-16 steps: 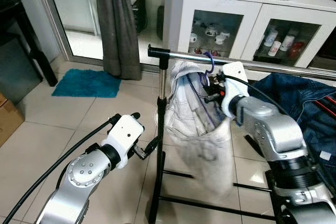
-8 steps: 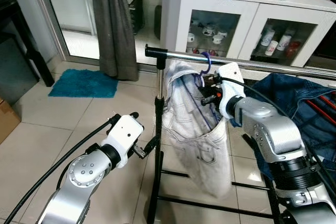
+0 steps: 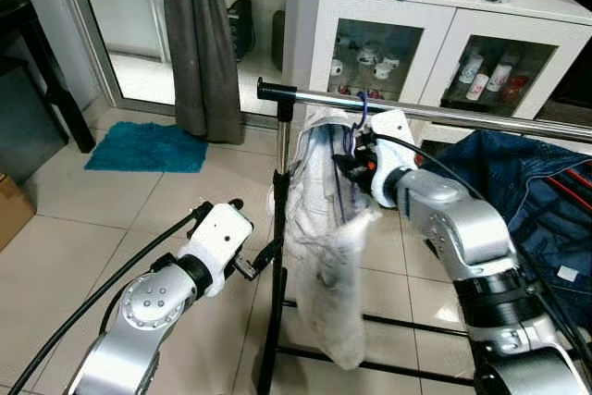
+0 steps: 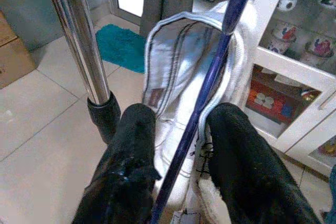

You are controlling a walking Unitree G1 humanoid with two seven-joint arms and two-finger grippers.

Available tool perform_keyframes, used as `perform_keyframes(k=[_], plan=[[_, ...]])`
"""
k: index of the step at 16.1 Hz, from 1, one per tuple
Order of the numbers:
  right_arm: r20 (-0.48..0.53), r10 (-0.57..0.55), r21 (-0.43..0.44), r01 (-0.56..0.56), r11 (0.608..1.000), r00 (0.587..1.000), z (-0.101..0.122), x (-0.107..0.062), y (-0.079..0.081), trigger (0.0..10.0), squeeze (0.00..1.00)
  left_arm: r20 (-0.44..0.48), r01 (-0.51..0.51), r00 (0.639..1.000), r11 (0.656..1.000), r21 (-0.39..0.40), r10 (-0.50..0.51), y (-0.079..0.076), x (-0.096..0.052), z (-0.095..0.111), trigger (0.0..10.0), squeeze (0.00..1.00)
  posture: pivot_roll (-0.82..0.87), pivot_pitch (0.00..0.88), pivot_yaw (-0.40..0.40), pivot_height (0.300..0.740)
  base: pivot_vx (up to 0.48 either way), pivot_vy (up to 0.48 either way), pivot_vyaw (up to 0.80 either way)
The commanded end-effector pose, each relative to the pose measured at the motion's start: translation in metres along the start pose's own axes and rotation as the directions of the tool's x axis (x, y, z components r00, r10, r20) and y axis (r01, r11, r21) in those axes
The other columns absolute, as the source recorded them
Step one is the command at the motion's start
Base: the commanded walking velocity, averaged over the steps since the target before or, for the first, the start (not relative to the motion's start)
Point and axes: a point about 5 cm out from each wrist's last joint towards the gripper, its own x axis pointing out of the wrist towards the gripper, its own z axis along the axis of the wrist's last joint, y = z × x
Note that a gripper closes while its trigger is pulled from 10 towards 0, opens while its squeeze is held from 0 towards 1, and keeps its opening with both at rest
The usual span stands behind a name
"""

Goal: Hang hanger

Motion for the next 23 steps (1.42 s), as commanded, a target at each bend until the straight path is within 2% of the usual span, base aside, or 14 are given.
perform_keyframes(k=[1, 2, 5, 8, 13, 17, 19, 23], plan=[[-0.008, -0.043, 0.018, 0.043, 0.999, 0.999, 0.004, 0.001, -0.006, 10.0, 0.62, 0.008, 0.012, 1.000, 1.000, 0.014, -0.012, -0.001, 0.002, 0.002, 10.0, 0.00, -0.05, 0.000, -0.064, 0.740, 0.000, 0.000, 0.00], [-0.011, -0.051, 0.028, 0.051, 0.998, 0.999, 0.005, 0.002, -0.007, 10.0, 0.00, 0.008, 0.012, 1.000, 1.000, 0.014, -0.012, -0.001, 0.002, 0.002, 10.0, 0.00, -0.05, 0.000, -0.064, 0.740, 0.000, 0.000, 0.00], [-0.025, -0.059, 0.057, 0.061, 0.997, 0.998, 0.005, 0.006, -0.006, 10.0, 0.00, 0.008, 0.013, 1.000, 1.000, 0.016, -0.013, -0.001, 0.003, 0.003, 10.0, 0.00, -0.05, 0.000, -0.066, 0.740, 0.000, 0.000, 0.00], [-0.031, -0.077, 0.090, 0.080, 0.993, 0.997, 0.007, 0.010, -0.008, 0.0, 0.00, 0.008, 0.011, 1.000, 1.000, 0.017, -0.011, -0.001, 0.003, 0.004, 10.0, 0.00, -0.05, 0.000, -0.068, 0.740, 0.000, 0.000, 0.00], [-0.045, -0.079, 0.085, 0.082, 0.993, 0.996, 0.005, 0.011, -0.010, 0.0, 0.00, 0.007, 0.012, 1.000, 1.000, 0.019, -0.012, -0.001, 0.002, 0.006, 10.0, 0.00, -0.05, 0.000, -0.071, 0.740, 0.000, 0.000, 0.00], [-0.061, -0.080, 0.047, 0.083, 0.995, 0.995, 0.001, 0.011, -0.013, 0.0, 0.00, 0.003, 0.009, 1.000, 1.000, 0.019, -0.009, -0.001, 0.003, 0.008, 10.0, 0.00, -0.05, 0.000, -0.076, 0.740, 0.000, 0.000, 0.00], [0.001, -0.050, -0.009, 0.050, 0.999, 0.999, 0.006, 0.011, -0.011, 0.0, 0.00, 0.007, -0.007, 1.000, 1.000, 0.010, 0.007, 0.000, 0.003, 0.008, 10.0, 0.00, -0.05, 0.000, -0.083, 0.740, 0.000, 0.000, 0.00], [0.080, 0.017, -0.001, -0.017, 1.000, 0.997, 0.010, 0.007, -0.005, 0.0, 0.00, 0.016, -0.019, 1.000, 1.000, 0.001, 0.019, -0.001, 0.003, 0.009, 10.0, 0.00, -0.05, 0.000, -0.087, 0.740, 0.000, 0.000, 0.00]])
